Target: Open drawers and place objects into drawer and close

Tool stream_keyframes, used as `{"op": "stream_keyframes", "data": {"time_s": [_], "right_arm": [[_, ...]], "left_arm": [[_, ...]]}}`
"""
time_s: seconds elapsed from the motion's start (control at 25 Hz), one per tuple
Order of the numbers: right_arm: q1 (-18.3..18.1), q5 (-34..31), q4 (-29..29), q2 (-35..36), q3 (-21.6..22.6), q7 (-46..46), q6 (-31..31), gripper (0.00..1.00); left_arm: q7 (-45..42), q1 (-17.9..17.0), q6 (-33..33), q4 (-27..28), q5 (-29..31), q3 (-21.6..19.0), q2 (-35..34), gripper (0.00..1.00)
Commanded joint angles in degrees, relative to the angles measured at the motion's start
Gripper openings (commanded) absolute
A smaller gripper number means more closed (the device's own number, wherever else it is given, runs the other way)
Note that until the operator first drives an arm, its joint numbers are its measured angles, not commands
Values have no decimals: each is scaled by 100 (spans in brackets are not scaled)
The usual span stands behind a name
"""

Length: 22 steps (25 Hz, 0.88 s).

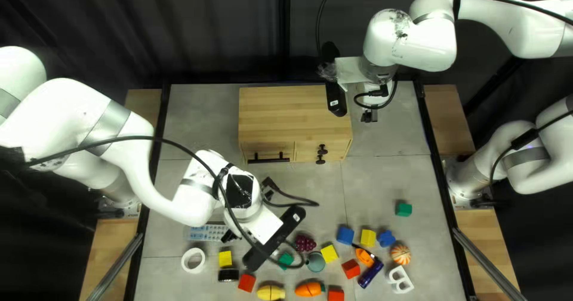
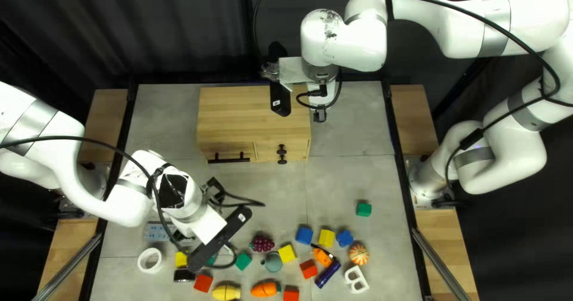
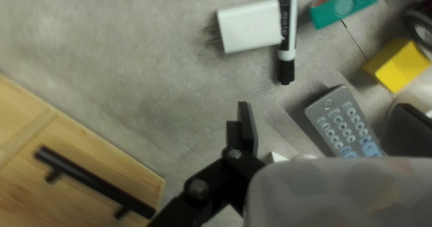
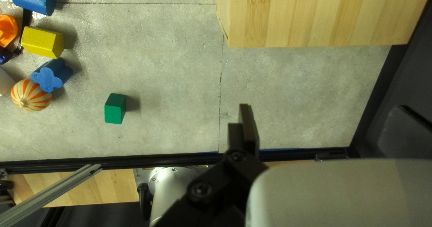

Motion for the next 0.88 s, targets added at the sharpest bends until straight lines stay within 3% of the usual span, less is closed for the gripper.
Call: {"op": "stream_keyframes", "data": {"time_s": [0.04,0.28,0.48,0.88], "right_arm": [[0,0,0,0,0,0,0,100],[0,0,0,0,0,0,0,100],[0,0,0,0,0,0,0,100],[0,0,0,0,0,0,0,100]], "left_arm": [[-955,114,293,266,-130,140,153,100],[-1988,3,821,828,548,131,376,100],[-2691,-225,908,908,1286,33,448,100],[-2693,-267,870,831,1388,-4,401,100]]}}
